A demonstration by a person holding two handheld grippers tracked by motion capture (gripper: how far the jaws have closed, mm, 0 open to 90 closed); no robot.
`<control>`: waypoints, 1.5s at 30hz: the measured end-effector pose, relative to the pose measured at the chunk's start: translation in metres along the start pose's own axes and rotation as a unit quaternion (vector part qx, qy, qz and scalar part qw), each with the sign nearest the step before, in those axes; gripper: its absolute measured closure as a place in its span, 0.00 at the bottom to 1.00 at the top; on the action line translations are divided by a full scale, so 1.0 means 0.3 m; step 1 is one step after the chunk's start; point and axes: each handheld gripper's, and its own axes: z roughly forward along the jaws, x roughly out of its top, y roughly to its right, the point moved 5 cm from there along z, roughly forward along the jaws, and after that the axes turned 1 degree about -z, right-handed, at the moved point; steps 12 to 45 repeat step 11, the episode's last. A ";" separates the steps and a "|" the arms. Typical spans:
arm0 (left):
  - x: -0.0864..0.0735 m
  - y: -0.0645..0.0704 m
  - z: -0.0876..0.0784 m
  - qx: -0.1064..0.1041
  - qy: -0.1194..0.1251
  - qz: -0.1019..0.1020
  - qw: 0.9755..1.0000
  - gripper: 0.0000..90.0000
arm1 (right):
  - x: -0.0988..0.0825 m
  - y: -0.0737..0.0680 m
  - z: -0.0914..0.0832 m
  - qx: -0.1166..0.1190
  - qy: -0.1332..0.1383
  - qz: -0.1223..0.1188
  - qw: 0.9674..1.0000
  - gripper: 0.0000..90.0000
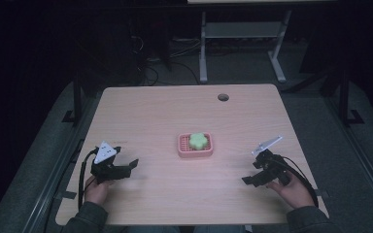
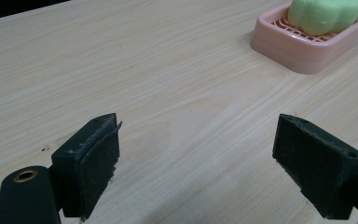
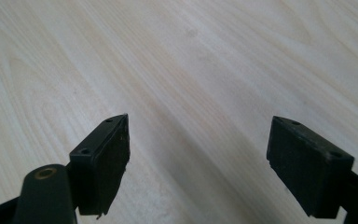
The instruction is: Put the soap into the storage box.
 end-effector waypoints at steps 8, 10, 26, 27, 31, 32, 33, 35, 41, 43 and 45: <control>-0.002 0.006 0.009 0.000 -0.002 0.003 1.000 0.16 | -0.058 -0.043 -0.012 -0.005 0.047 0.008 0.999 0.24; -0.001 0.008 0.011 -0.001 -0.002 0.006 1.000 0.16 | -0.075 -0.052 -0.012 -0.010 0.046 0.009 0.999 0.24; 0.001 0.010 0.012 -0.001 -0.002 0.008 1.000 0.16 | -0.082 -0.056 -0.013 -0.015 0.044 0.005 0.999 0.24; 0.001 0.010 0.012 -0.001 -0.002 0.008 1.000 0.16 | -0.082 -0.056 -0.013 -0.015 0.044 0.005 0.999 0.24; 0.001 0.010 0.012 -0.001 -0.002 0.008 1.000 0.16 | -0.082 -0.056 -0.013 -0.015 0.044 0.005 0.999 0.24; 0.001 0.010 0.012 -0.001 -0.002 0.008 1.000 0.16 | -0.082 -0.056 -0.013 -0.015 0.044 0.005 0.999 0.24; 0.001 0.010 0.012 -0.001 -0.002 0.008 1.000 0.16 | -0.082 -0.056 -0.013 -0.015 0.044 0.005 0.999 0.24; 0.001 0.010 0.012 -0.001 -0.002 0.008 1.000 0.16 | -0.082 -0.056 -0.013 -0.015 0.044 0.005 0.999 0.24; 0.001 0.010 0.012 -0.001 -0.002 0.008 1.000 0.16 | -0.082 -0.056 -0.013 -0.015 0.044 0.005 0.999 0.24; 0.001 0.010 0.012 -0.001 -0.002 0.008 1.000 0.16 | -0.082 -0.056 -0.013 -0.015 0.044 0.005 0.999 0.24; 0.001 0.010 0.012 -0.001 -0.002 0.008 1.000 0.16 | -0.082 -0.056 -0.013 -0.015 0.044 0.005 0.999 0.24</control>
